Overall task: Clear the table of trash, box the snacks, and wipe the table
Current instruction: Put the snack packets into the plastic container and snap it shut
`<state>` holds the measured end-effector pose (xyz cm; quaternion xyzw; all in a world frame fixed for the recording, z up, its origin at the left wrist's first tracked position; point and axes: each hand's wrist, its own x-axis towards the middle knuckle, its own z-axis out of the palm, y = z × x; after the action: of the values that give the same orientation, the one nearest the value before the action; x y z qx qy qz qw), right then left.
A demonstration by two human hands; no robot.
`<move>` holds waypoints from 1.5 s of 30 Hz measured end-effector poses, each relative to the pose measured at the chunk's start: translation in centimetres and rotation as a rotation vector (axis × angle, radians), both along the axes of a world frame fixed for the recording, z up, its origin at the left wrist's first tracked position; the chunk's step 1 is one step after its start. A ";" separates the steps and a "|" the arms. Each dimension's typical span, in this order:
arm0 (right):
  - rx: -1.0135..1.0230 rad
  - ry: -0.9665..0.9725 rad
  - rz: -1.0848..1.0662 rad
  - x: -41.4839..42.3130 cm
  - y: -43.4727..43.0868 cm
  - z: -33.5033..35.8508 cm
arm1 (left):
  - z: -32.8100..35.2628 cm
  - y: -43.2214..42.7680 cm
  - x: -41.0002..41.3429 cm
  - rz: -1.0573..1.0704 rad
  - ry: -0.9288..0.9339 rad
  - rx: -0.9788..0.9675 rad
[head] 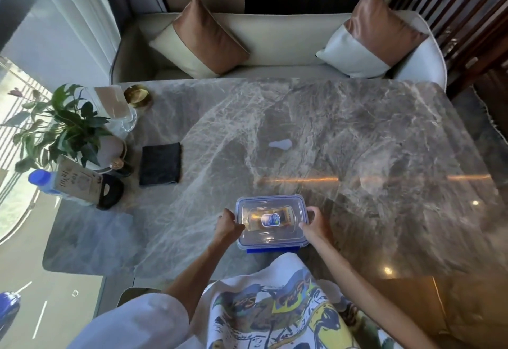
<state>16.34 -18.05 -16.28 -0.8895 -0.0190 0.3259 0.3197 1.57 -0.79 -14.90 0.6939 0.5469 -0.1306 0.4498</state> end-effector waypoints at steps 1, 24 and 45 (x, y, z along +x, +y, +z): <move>-0.005 0.024 -0.016 0.2 0.1 0.0 | 0.0 0.1 0.4 -0.056 0.031 0.006; -0.088 0.023 -0.117 -1.0 0.1 -0.2 | -0.2 2.5 10.5 -0.881 -0.043 0.237; 0.363 0.754 -0.645 -6.8 -4.3 -1.3 | -3.2 -4.8 -2.9 -1.182 -0.107 0.559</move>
<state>9.58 -22.35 -17.57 -0.6015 0.3158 0.4996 0.5375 -1.28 -5.54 -18.15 0.9738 0.0638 -0.1741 0.1314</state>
